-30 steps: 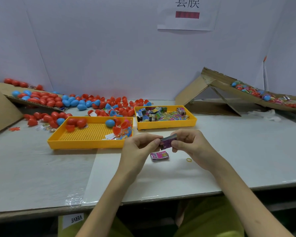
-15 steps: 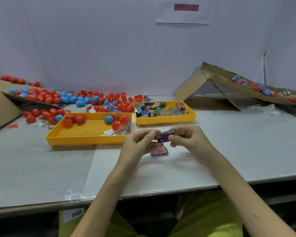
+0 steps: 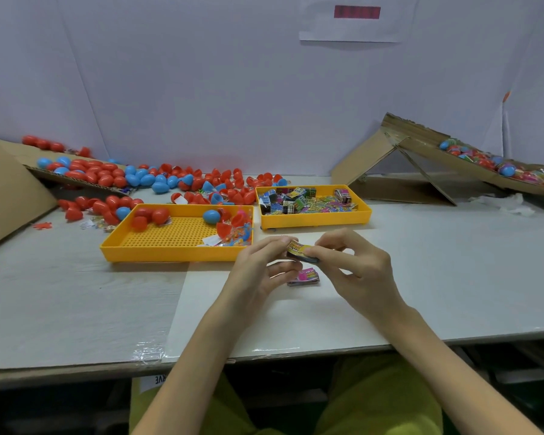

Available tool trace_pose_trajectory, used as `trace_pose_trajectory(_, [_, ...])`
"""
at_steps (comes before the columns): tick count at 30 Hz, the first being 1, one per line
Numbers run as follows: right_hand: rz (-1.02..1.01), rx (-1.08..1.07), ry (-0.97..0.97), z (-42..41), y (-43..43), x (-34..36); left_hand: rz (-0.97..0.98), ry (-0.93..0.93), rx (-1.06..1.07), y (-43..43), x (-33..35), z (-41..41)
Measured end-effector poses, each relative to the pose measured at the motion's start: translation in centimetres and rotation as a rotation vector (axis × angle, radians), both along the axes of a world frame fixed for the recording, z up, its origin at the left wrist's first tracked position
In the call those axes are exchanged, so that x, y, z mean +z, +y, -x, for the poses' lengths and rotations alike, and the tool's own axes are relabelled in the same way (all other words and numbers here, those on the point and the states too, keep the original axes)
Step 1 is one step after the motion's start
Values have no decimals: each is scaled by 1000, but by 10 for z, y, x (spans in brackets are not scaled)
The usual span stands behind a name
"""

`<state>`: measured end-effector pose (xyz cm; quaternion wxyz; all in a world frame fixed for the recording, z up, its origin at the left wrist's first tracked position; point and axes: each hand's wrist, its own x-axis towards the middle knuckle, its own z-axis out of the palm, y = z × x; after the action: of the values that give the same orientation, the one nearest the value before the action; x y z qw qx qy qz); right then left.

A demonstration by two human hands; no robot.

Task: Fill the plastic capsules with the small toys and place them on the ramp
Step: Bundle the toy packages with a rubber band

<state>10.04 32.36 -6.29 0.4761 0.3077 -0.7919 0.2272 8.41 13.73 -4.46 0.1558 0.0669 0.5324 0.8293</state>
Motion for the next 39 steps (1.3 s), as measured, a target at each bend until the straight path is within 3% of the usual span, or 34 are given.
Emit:
trace_pose_trajectory(9, [-89,-6,61,-2,-3,-1,-63,-10,-30,-3,-3,2])
trace_pose_trajectory(14, [-9,28,-19,-5,-7,1,-18,163,150,0,-5,2])
trace_pose_trajectory(17, [272,85,-225,-8,-12,9,58,257,287,1,-5,3])
trace_pose_trajectory(21, [756,315,-725,-7,-19,29,198,424,413,3,-5,1])
trace_pose_trajectory(23, [716,325,-880,-5,-21,34,297,566,449,5,-7,-1])
trace_pose_trajectory(26, [588,307,-917,-2,-26,35,349,658,458,7,-8,-3])
trace_pose_trajectory(32, [644,242,-886,-4,-34,36,266,606,429,6,-6,-2])
trace_pose_trajectory(36, [834,223,-867,-8,-44,30,105,383,282,3,-3,-3])
trace_pose_trajectory(39, [1022,266,-869,-9,-47,29,118,322,188,3,-4,-2])
